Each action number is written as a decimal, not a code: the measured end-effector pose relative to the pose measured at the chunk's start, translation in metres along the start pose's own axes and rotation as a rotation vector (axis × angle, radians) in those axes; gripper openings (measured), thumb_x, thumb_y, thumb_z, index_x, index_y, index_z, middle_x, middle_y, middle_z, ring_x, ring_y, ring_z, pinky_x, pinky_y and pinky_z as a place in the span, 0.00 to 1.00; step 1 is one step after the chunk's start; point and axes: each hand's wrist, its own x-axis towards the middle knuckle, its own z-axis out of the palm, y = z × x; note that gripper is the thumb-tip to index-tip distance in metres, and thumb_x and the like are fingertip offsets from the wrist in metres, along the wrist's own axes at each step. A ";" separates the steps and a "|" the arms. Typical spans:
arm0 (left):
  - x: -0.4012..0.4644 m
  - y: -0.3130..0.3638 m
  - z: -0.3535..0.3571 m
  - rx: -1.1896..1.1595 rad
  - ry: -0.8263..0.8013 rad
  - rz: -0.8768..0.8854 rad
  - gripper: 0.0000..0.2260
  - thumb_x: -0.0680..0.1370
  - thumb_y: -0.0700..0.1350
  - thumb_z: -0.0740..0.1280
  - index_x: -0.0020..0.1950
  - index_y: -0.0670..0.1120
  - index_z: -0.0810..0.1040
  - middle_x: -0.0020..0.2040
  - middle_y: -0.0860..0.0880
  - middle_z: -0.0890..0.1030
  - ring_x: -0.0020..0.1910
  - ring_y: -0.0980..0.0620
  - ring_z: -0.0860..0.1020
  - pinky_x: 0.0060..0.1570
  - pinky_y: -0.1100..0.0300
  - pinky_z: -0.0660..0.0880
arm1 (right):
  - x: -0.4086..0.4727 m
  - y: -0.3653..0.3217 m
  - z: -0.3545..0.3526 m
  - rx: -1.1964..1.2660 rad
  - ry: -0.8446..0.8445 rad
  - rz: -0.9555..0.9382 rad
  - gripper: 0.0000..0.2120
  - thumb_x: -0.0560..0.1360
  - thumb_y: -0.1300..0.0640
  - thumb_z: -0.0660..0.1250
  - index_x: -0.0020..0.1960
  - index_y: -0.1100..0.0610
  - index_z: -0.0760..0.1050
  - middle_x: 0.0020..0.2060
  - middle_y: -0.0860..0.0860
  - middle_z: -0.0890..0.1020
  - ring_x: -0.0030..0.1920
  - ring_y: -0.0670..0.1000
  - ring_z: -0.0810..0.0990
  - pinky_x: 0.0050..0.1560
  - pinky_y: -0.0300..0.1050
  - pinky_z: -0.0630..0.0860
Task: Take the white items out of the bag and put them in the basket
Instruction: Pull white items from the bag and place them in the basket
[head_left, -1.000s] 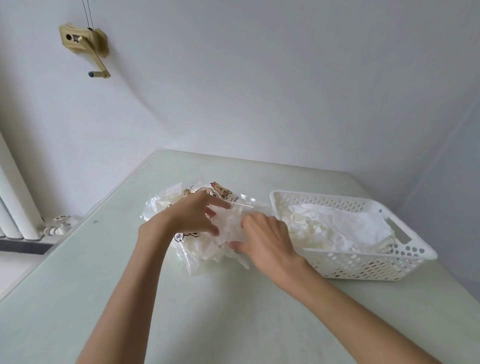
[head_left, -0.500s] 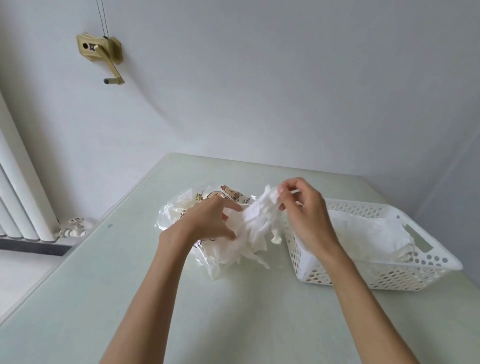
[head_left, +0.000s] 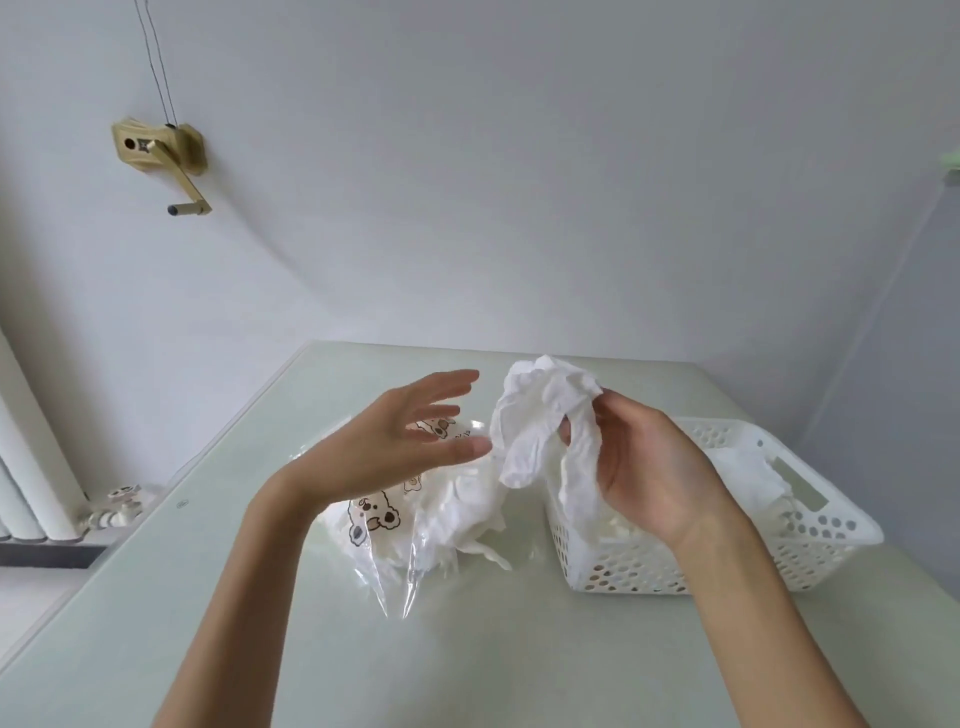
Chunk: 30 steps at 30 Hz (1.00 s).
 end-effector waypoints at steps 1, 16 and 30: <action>0.000 0.006 0.003 -0.034 -0.049 -0.005 0.26 0.71 0.60 0.67 0.69 0.61 0.69 0.64 0.62 0.76 0.62 0.66 0.74 0.60 0.63 0.74 | -0.001 -0.001 -0.001 -0.006 0.008 0.011 0.15 0.77 0.57 0.61 0.38 0.56 0.83 0.32 0.48 0.79 0.31 0.43 0.78 0.33 0.34 0.74; 0.035 0.044 0.057 -0.280 0.201 -0.008 0.06 0.75 0.44 0.70 0.50 0.44 0.80 0.48 0.46 0.85 0.46 0.55 0.82 0.48 0.62 0.80 | -0.015 -0.036 -0.058 -0.838 0.196 -0.347 0.04 0.76 0.56 0.67 0.44 0.53 0.79 0.38 0.45 0.83 0.41 0.39 0.81 0.43 0.26 0.72; 0.086 0.104 0.090 -0.110 0.141 0.227 0.26 0.70 0.42 0.76 0.66 0.52 0.71 0.59 0.52 0.80 0.56 0.58 0.80 0.54 0.63 0.78 | -0.023 -0.053 -0.078 -0.911 0.235 -0.533 0.04 0.72 0.56 0.74 0.44 0.50 0.80 0.36 0.45 0.83 0.38 0.45 0.81 0.41 0.42 0.77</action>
